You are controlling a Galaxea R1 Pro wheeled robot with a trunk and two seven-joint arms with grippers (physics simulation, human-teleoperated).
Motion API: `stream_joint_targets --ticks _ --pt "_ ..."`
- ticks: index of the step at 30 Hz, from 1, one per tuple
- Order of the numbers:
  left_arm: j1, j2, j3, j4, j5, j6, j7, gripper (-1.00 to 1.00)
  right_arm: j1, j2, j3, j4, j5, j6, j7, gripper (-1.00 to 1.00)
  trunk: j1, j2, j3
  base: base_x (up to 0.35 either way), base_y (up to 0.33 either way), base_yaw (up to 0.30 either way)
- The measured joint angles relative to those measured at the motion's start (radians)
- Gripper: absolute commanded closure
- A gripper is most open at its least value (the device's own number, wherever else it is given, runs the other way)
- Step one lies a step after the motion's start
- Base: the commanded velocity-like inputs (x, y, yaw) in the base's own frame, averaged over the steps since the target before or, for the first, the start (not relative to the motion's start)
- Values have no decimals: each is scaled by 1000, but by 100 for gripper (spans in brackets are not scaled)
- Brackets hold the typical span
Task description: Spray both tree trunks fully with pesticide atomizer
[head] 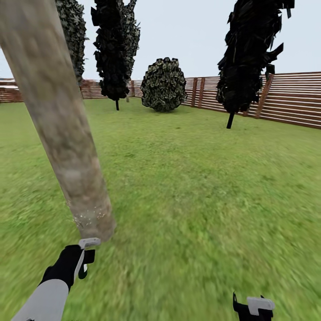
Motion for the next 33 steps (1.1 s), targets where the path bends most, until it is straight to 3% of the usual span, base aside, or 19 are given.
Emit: stream_joint_targets --ticks 9,15,21,25,29,33 --pt "0 0 -1 2 0 0 0 100 0 0 0 0 0 0 0 -100 0 0 0 190 -233 49" --pt "0 0 -1 1 0 0 0 100 0 0 0 0 0 0 0 -100 0 0 0 -28 -214 21" --pt "-5 -2 0 -13 4 4 -5 100 0 0 0 0 0 0 0 -100 0 0 0 -10 -15 243" --pt "-35 -13 -8 -17 5 15 -13 100 0 0 0 0 0 0 0 -100 0 0 0 0 0 277" --pt "-112 -31 -18 -17 6 31 -15 100 0 0 0 0 0 0 0 -100 0 0 0 0 0 278" --pt "-187 -52 -67 -18 4 127 -18 100 0 0 0 0 0 0 0 -100 0 0 0 0 0 121"
